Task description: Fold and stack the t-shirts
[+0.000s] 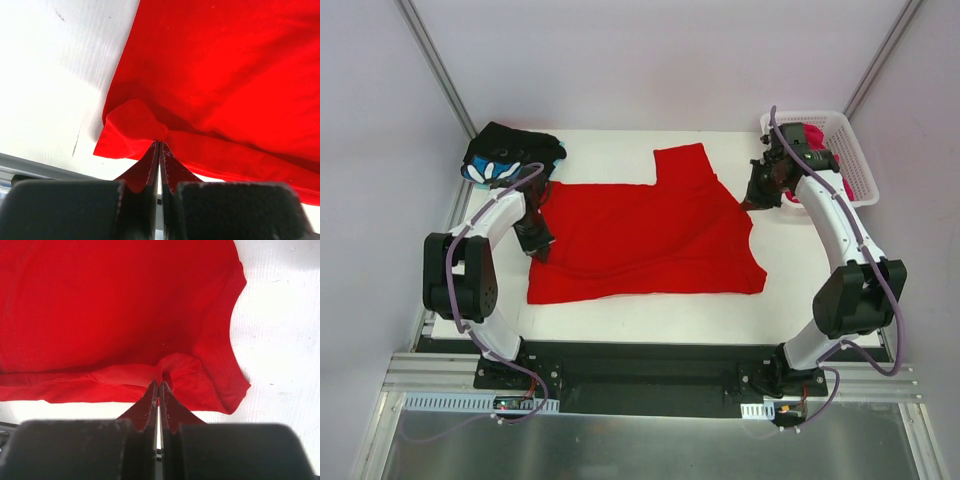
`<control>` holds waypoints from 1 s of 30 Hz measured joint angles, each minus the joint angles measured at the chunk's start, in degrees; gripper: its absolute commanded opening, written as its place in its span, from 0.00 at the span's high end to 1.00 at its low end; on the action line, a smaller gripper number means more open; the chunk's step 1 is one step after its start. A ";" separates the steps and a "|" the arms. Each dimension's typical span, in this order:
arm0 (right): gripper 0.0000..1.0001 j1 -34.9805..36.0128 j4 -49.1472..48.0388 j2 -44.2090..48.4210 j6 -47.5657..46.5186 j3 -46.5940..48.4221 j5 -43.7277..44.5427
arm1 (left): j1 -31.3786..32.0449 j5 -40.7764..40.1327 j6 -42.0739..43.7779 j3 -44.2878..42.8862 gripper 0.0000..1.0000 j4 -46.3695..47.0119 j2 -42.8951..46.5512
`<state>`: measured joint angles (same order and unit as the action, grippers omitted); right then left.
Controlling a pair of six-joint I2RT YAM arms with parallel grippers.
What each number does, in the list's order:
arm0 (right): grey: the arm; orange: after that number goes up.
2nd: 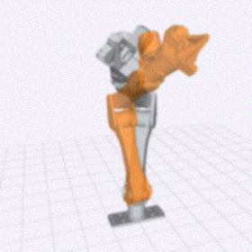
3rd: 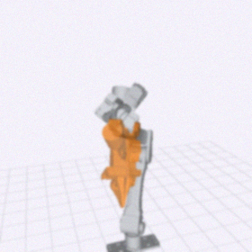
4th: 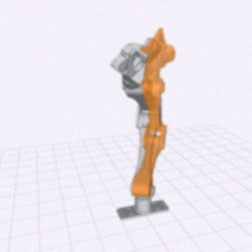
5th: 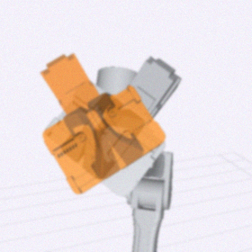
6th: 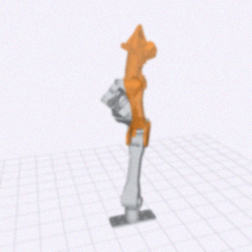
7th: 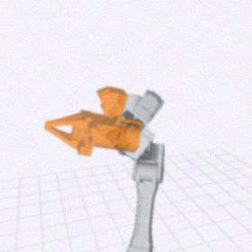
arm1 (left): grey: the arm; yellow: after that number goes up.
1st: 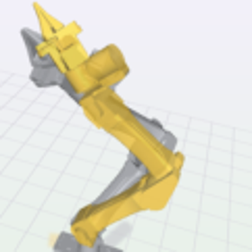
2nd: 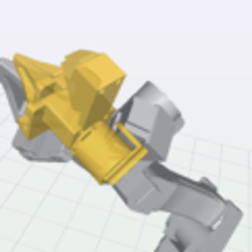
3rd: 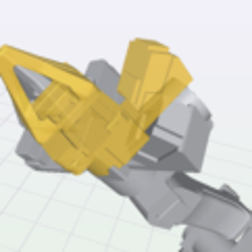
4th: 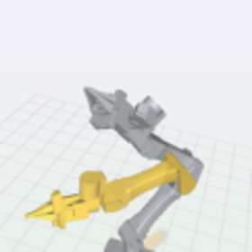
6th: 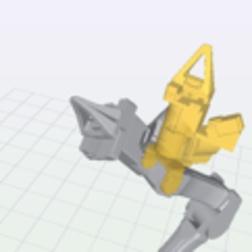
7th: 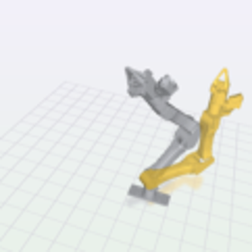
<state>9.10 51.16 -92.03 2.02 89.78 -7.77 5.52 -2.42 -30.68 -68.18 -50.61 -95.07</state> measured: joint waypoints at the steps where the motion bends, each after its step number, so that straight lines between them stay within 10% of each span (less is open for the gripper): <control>1: 0.99 0.00 -0.02 -0.42 0.00 0.00 -0.13 | 0.00 0.13 0.09 -0.24 1.00 0.09 -0.39; 22: 0.99 -0.02 -2.56 -10.64 -0.20 4.52 -2.10 | 0.00 0.52 1.75 -8.17 1.00 1.25 -10.32; 30: 0.66 0.15 -2.40 -16.48 -0.87 8.68 -2.58 | 0.00 0.50 2.45 -8.70 1.00 1.38 -11.82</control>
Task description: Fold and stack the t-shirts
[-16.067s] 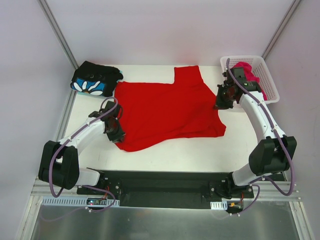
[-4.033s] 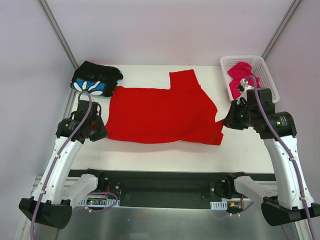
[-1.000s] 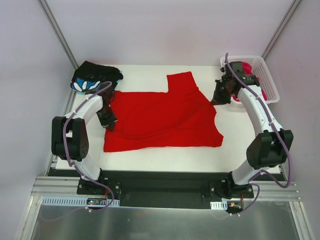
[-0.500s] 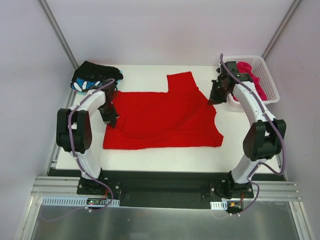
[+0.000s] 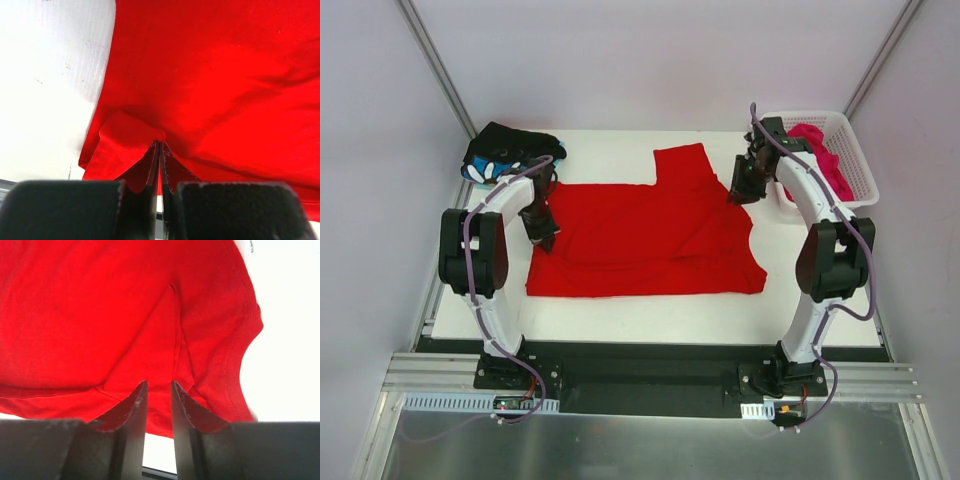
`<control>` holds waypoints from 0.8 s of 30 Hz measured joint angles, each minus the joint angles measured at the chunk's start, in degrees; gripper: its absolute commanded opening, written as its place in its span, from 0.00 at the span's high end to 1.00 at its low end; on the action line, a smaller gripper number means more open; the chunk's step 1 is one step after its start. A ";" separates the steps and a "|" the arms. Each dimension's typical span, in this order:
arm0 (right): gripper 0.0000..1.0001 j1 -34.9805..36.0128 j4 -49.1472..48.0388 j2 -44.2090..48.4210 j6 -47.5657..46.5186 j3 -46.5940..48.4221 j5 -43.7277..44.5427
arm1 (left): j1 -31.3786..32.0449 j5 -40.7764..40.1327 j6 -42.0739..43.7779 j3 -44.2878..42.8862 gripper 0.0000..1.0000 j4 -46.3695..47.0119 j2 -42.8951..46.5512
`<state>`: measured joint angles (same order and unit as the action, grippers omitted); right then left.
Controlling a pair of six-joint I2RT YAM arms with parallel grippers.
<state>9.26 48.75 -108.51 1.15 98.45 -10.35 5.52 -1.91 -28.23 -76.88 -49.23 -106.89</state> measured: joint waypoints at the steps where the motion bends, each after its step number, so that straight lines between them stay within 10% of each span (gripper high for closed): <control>1: 0.58 0.02 0.11 0.00 -0.04 0.00 0.11 | 0.00 -0.04 0.31 -0.13 1.00 0.02 0.00; 24: 0.56 7.65 -1.86 18.40 -1.05 -13.44 -2.01 | 1.84 -8.85 4.94 -0.96 0.92 -2.01 6.08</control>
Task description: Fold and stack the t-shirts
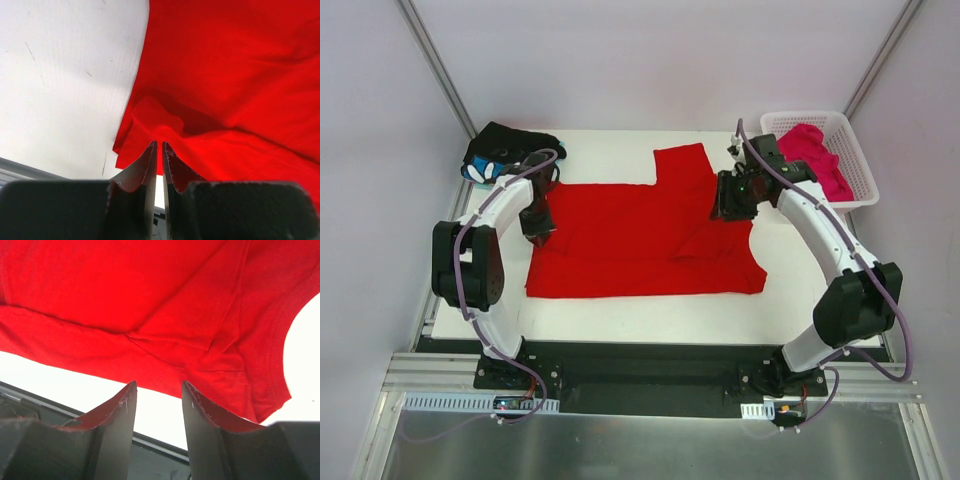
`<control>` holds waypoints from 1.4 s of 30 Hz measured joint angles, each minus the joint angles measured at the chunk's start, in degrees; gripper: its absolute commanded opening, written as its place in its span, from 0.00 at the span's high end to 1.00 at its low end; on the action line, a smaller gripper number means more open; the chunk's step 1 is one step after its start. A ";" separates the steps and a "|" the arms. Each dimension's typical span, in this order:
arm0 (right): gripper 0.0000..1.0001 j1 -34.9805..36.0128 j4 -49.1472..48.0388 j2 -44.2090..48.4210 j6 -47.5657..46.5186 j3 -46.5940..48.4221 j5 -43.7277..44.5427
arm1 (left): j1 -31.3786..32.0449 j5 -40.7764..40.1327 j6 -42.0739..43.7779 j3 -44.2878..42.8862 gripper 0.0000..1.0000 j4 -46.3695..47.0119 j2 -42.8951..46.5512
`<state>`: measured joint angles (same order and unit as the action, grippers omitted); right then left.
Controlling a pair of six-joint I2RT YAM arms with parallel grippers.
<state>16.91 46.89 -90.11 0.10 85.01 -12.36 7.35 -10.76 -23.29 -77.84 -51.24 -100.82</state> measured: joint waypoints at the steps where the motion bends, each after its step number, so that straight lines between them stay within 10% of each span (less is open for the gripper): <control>1: 0.57 0.48 0.11 0.13 0.00 -0.74 0.07 | 0.22 -0.07 0.07 0.44 0.92 -0.07 0.00; 22: 0.61 9.55 -0.83 -2.29 -0.90 -0.46 -0.76 | -3.98 -0.52 1.73 4.66 0.92 -0.44 -1.29; 30: 0.61 9.55 -0.83 -2.27 -1.51 -0.48 -0.98 | -9.66 4.85 1.79 5.14 0.72 1.55 -2.45; 42: 0.62 9.55 -0.87 -2.27 -1.92 -0.52 -1.01 | -11.93 18.75 -0.20 9.53 0.71 9.09 -2.45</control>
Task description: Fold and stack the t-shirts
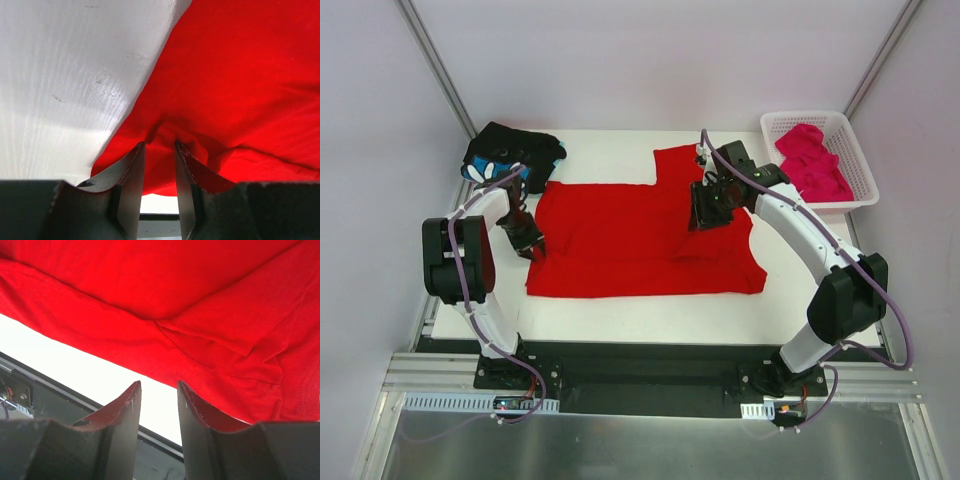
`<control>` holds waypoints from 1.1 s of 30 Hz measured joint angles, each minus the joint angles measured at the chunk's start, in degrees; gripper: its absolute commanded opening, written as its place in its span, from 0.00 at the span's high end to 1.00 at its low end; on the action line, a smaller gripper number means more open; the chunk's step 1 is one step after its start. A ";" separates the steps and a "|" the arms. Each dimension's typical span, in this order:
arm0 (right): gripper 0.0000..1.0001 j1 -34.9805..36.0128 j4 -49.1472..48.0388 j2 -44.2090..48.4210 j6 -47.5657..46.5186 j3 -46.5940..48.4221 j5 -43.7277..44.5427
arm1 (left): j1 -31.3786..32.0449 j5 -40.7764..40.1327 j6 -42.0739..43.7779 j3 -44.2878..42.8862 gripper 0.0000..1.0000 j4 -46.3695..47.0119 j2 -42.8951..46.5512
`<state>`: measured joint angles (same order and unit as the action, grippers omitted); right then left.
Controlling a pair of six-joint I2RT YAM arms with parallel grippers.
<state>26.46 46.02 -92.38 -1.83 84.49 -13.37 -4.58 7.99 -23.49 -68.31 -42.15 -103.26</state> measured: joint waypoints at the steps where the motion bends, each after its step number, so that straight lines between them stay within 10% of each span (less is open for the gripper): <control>1: 0.63 0.00 0.02 0.02 -0.07 0.00 0.00 | -0.02 0.63 -0.07 0.15 0.70 0.48 0.00; 10: 0.64 0.00 -0.39 0.09 -0.35 -0.94 -0.66 | -0.02 1.55 -0.72 1.73 0.75 2.49 0.42; 18: 0.65 0.00 -0.61 0.11 -0.33 -0.96 -0.87 | -0.02 1.97 -1.36 1.73 1.00 2.95 0.79; 33: 0.66 0.00 -0.79 0.28 -0.33 -1.92 -0.87 | -0.57 -2.19 -0.37 -3.30 1.00 -3.52 5.62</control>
<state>26.46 45.23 -92.09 -2.15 82.56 -14.24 -5.15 5.80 -23.86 -71.61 -45.67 -97.65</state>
